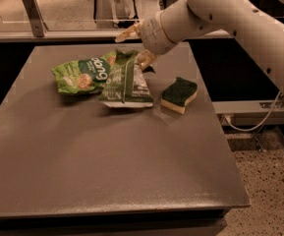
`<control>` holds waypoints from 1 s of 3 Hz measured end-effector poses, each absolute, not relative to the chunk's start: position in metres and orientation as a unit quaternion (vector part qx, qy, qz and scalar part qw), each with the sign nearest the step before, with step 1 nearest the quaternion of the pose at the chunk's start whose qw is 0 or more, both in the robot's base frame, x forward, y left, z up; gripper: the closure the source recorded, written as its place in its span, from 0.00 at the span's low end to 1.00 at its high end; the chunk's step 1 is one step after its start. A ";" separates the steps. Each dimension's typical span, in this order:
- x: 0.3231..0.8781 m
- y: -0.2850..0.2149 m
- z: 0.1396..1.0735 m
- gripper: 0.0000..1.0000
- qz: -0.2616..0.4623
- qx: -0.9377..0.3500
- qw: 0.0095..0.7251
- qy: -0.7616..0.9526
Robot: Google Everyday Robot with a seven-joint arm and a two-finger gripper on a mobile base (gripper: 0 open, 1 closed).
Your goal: Move green jalapeno chip bag near green rice chip bag
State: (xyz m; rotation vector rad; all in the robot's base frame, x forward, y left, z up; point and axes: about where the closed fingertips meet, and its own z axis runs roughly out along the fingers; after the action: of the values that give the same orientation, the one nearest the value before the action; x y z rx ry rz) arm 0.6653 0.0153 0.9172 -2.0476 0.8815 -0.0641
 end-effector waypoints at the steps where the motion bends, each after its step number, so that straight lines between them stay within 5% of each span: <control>1: 0.665 0.017 0.916 0.00 -0.024 -0.825 0.440 0.354; 3: 0.666 0.017 0.911 0.00 -0.025 -0.831 0.426 0.356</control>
Offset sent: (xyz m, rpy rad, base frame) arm -0.0003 0.0021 -0.0011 -0.0001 0.0019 0.0036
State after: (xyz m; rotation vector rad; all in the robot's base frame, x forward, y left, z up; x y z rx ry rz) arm 0.6655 0.0170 0.9114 -2.0782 0.8887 -0.0622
